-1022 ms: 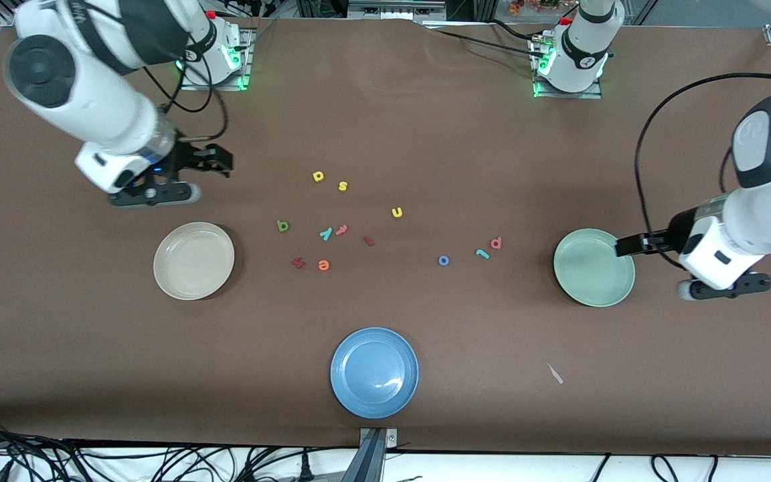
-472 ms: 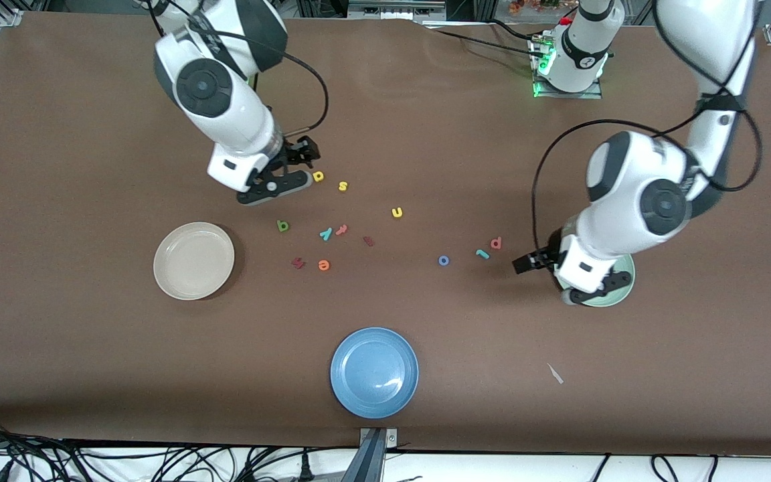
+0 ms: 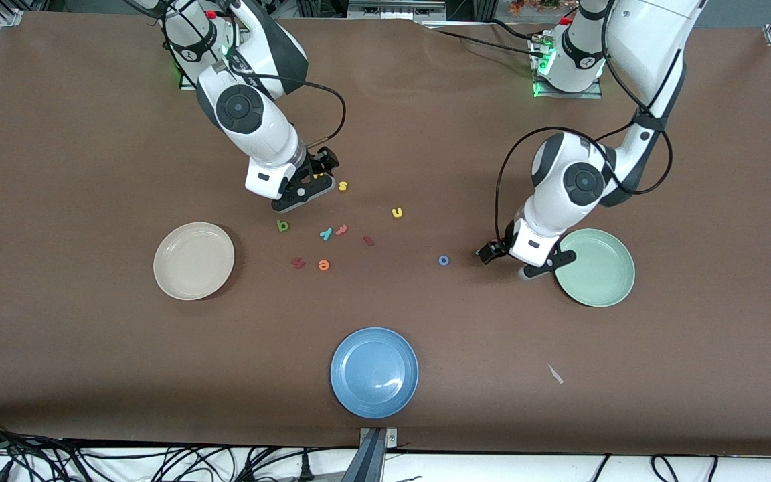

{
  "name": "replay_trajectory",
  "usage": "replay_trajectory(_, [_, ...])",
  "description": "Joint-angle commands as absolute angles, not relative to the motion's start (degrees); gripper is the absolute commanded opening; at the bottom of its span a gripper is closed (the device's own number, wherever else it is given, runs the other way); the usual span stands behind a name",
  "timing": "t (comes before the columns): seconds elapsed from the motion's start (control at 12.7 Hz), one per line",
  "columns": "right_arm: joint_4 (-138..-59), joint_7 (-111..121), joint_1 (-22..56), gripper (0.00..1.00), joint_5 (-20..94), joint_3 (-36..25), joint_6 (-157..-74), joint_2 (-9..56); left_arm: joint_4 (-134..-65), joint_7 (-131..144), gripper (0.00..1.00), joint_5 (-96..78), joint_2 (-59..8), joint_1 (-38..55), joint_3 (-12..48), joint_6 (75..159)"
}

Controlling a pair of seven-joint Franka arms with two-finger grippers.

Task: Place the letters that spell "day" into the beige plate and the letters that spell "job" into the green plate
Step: 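Reach the right gripper to the yellow a while the left gripper reaches the pink p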

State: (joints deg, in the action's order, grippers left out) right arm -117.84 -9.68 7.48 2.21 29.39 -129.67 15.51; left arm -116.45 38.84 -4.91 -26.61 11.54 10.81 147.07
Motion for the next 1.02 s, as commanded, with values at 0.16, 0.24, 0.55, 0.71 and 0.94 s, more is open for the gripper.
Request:
replay_trajectory(0.16, [-127.08,-8.35,7.38,1.0,1.67,30.67,-138.51,14.5,-117.07,39.37,0.86,1.85,-28.56,12.13,10.2,147.92])
replay_trajectory(0.24, [-127.79,-8.26,7.38,1.0,1.41,30.67,-138.95,15.11,-116.9,39.38,0.83,1.85,-29.0,12.13,10.2,148.09])
replay_trajectory(0.55, [-129.11,-8.26,8.87,1.0,1.06,30.59,-142.89,17.92,-117.24,39.29,0.76,3.24,-30.76,12.13,10.2,149.85])
replay_trajectory(0.71, [-129.99,-8.26,8.96,1.0,-0.08,30.41,-146.85,20.38,-117.25,38.94,0.76,3.51,-30.67,12.13,10.2,149.59])
replay_trajectory(0.94, [-130.17,-8.44,8.96,1.0,-2.37,29.97,-148.89,22.32,-117.33,38.76,0.76,3.52,-30.76,12.22,10.2,149.41])
